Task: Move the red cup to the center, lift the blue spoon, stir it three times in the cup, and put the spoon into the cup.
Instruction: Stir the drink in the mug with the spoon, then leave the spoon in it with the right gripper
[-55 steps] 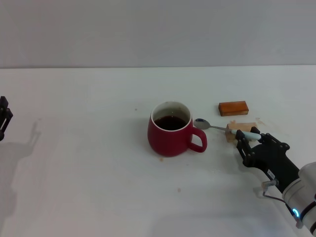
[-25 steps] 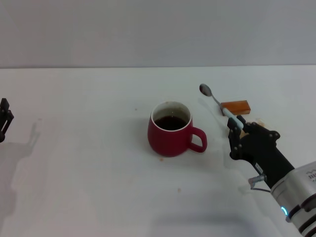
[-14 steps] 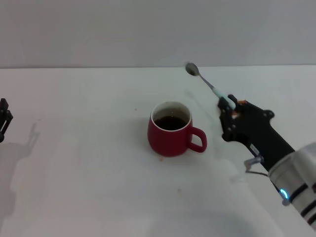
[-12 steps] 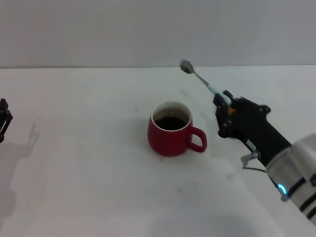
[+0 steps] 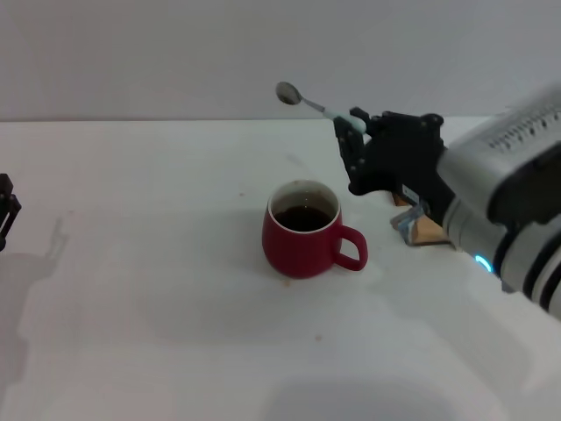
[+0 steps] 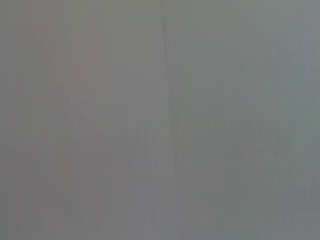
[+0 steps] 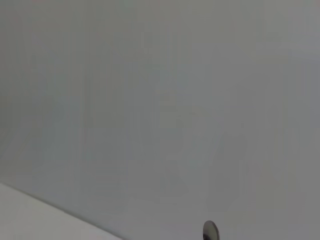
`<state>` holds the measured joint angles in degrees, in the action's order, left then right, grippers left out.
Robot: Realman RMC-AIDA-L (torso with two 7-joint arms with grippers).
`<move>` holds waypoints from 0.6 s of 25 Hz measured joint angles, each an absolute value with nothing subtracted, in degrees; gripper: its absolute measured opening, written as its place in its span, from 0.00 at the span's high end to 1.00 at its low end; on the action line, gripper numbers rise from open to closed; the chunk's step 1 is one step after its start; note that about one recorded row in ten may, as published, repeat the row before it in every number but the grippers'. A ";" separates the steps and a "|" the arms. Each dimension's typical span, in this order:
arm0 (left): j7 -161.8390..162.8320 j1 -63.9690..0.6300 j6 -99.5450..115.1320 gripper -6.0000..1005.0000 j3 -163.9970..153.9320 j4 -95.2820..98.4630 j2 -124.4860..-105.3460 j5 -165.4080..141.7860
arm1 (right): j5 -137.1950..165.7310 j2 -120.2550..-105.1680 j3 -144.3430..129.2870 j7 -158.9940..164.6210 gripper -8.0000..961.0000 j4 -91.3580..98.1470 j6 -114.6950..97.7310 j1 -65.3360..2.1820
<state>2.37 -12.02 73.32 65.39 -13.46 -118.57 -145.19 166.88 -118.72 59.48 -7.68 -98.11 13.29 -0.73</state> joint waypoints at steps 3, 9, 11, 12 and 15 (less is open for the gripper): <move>2.37 -11.97 73.42 0.15 65.42 -13.50 -118.59 -145.18 | 166.96 -118.75 60.22 -7.68 0.86 -101.09 18.14 -1.79; 2.37 -11.77 73.51 0.15 65.75 -13.64 -118.56 -145.19 | 167.06 -118.92 63.12 -6.83 0.86 -108.91 33.83 -5.12; 2.37 -11.79 73.51 0.15 65.81 -13.54 -118.56 -145.19 | 167.06 -118.93 64.02 -6.38 0.86 -110.95 38.52 -6.31; 2.37 -11.80 73.51 0.15 65.82 -13.52 -118.56 -145.19 | 167.06 -118.94 64.51 -6.25 0.86 -111.93 40.66 -6.82; 2.37 -11.88 73.41 0.15 65.83 -13.50 -118.56 -145.19 | 167.05 -118.96 66.02 -6.14 0.86 -115.58 49.78 -9.37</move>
